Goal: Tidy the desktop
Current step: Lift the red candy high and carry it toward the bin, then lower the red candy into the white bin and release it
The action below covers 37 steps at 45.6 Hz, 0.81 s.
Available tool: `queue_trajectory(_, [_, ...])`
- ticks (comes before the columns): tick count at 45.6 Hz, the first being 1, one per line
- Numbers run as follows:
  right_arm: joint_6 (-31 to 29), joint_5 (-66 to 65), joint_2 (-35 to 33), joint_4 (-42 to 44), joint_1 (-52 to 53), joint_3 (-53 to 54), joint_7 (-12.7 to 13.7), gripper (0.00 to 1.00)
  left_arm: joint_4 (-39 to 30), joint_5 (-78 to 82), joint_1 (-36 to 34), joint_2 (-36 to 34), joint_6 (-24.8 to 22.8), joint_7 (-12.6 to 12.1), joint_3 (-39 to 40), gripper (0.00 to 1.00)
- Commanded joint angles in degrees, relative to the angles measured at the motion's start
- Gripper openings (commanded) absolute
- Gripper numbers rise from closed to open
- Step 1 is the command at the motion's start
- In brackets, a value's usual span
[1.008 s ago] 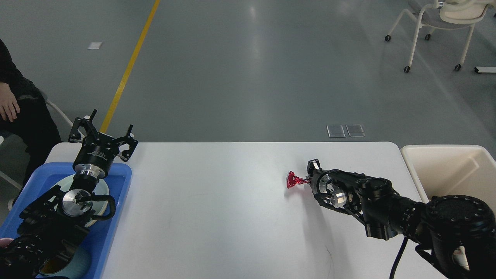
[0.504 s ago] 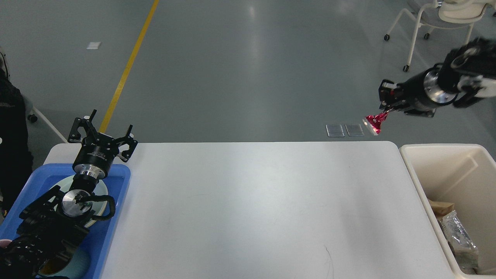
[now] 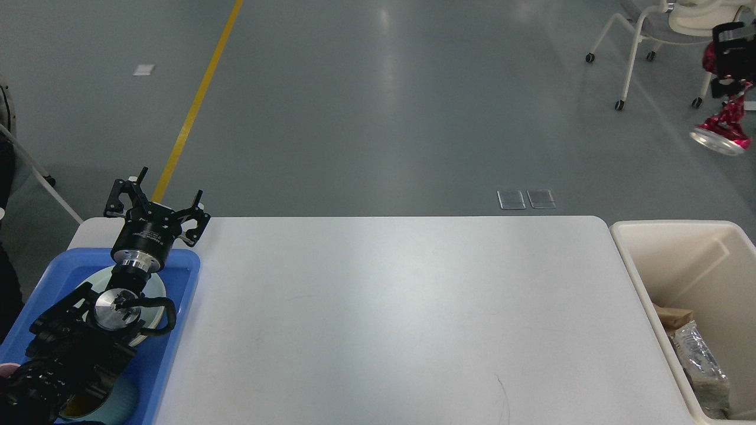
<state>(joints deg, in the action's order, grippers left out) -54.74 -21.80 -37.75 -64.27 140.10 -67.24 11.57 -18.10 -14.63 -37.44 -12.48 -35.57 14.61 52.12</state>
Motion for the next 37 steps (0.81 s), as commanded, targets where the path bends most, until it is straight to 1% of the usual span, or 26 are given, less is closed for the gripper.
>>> queue_trajectory(1, [5.41,-7.02,-7.23,4.75,-9.82,-1.22,-1.28,0.0,0.0,-0.04,-0.01,0.0,-0.02,0.07,0.0,0.99])
queue_trajectory(3, [10.32,-9.66,-10.05,8.18,-16.14,-0.7,-2.94,0.0,0.0,-0.04,-0.01,0.0,-0.02,0.07,0.0,0.99])
queue_trajectory(4, [13.74,-10.54,-11.1,10.02,-19.74,-0.44,-4.08,0.0,0.0,-0.04,-0.01,0.0,-0.02,0.07,0.0,0.99])
queue_trajectory(7, [26.13,-10.99,-12.17,14.77,-32.74,0.62,-7.51,0.0,0.0,-0.04,-0.01,0.0,0.06,-0.02,0.0,0.99])
queue_trajectory(9, [34.83,-10.99,-11.99,17.59,-42.05,1.85,-9.27,0.0,0.0,-0.04,-0.01,0.0,-0.02,-0.02,0.0,0.99])
queue_trajectory(12, [44.69,-10.72,-11.12,21.46,-55.15,5.97,-10.42,0.0,0.0,-0.04,-0.01,0.0,-0.02,-0.02,0.0,0.99])
queue_trajectory(14, [48.74,-10.64,-9.72,24.0,-63.68,9.92,-10.51,0.0,0.0,0.04,-0.01,0.0,-0.02,-0.02,0.0,0.99])
queue_trajectory(17, [51.39,-10.64,-6.9,29.36,-76.25,17.38,-10.51,0.0,0.0,-0.04,-0.01,0.0,-0.02,-0.02,0.0,0.99])
queue_trajectory(19, [52.01,-10.64,-4.27,34.27,-82.94,22.92,-10.51,0.0,0.0,-0.04,-0.01,0.0,0.06,0.07,0.0,0.99])
queue_trajectory(21, [52.01,-10.64,-0.94,39.81,-88.57,27.93,-10.51,0.0,0.0,-0.04,-0.01,0.0,0.06,-0.02,0.0,0.99])
queue_trajectory(22, [52.01,-10.55,2.73,45.15,-93.38,32.65,-10.6,0.0,0.0,0.04,-0.01,0.0,0.06,-0.02,-0.09,0.99])
queue_trajectory(25, [51.75,-10.37,6.37,50.46,-98.16,38.22,-10.77,0.0,0.0,-0.04,-0.01,0.0,0.06,0.07,0.0,0.99])
queue_trajectory(28, [51.57,-10.37,7.6,51.62,-99.84,40.0,-10.69,0.0,0.0,0.04,-0.01,0.0,-0.02,0.07,0.0,0.99])
queue_trajectory(29, [51.48,-10.37,7.69,51.62,-99.93,40.08,-10.69,0.1,0.0,-0.04,-0.01,0.0,0.06,0.07,0.0,0.99])
queue_trajectory(30, [51.57,-10.37,7.78,51.62,-99.93,40.17,-10.69,0.28,0.0,-0.04,-0.01,0.0,0.06,-0.02,0.0,0.99])
queue_trajectory(32, [51.57,-10.28,7.96,51.62,-100.02,40.7,-10.69,0.84,0.0,-0.04,-0.09,0.0,-0.02,0.07,0.0,0.99])
queue_trajectory(33, [51.4,-10.28,8.04,51.53,-100.02,40.87,-10.6,1.0,0.0,-0.04,-0.01,0.0,0.06,-0.02,0.0,0.99])
queue_trajectory(37, [51.22,-10.2,7.96,51.53,-100.11,40.96,-10.6,1.0,0.0,-0.04,-0.01,0.0,-0.02,0.07,0.0,0.99])
